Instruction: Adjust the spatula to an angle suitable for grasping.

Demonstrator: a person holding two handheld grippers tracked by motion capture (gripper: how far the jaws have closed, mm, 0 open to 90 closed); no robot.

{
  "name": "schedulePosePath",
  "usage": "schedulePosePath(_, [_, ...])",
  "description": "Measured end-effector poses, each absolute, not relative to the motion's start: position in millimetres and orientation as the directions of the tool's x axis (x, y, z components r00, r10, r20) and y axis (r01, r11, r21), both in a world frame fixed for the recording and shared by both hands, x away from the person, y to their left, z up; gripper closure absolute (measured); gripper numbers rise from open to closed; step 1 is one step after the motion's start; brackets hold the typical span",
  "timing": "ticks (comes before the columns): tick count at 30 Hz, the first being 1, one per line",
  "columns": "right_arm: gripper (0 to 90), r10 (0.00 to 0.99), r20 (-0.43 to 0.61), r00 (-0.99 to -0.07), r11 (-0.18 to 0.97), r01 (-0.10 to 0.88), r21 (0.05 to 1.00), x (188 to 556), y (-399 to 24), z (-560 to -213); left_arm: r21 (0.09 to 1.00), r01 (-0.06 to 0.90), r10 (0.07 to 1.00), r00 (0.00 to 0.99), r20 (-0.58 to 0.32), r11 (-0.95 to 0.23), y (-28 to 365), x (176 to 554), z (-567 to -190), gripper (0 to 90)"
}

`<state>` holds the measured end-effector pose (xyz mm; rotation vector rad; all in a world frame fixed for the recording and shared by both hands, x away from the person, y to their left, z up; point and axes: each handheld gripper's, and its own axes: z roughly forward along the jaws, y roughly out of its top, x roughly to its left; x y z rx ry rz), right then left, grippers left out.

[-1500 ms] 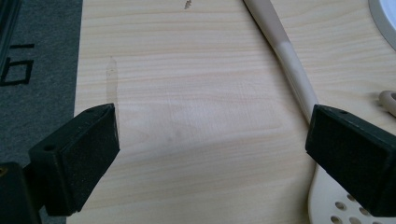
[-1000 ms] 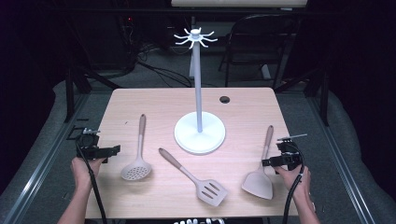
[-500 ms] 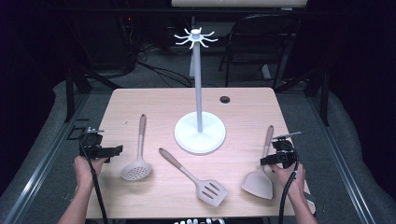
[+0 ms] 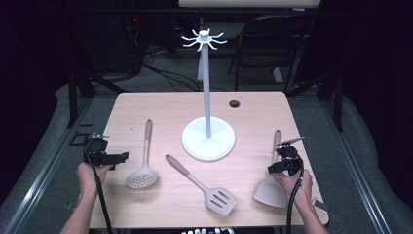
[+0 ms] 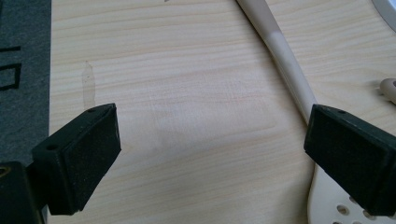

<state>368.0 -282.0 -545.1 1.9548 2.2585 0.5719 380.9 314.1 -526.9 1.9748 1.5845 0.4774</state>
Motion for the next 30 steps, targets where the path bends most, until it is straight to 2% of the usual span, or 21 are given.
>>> schedulePosePath(12, [70.4,0.966,0.172,-0.192,0.121,0.927,0.355,369.1,-278.7,-545.1,0.617,0.774,0.968,0.239,-0.074,-0.144,316.3,380.3,-526.9,3.6])
schedulePosePath(23, [76.9,0.963,0.113,-0.245,0.199,0.927,0.317,369.0,-275.1,-540.2,0.612,0.776,0.966,0.246,-0.076,-0.149,315.8,380.2,-527.1,3.6])
schedulePosePath(28, [76.0,0.961,0.112,-0.251,0.204,0.925,0.32,368.7,-274.8,-540.5,0.612,0.776,0.966,0.248,-0.076,-0.151,315.2,380.7,-527.4,3.6])
schedulePosePath(30, [72.5,0.961,0.119,-0.249,0.197,0.92,0.339,368.4,-275.1,-541.1,0.612,0.775,0.966,0.248,-0.071,-0.155,314.8,380.7,-527.5,3.6])
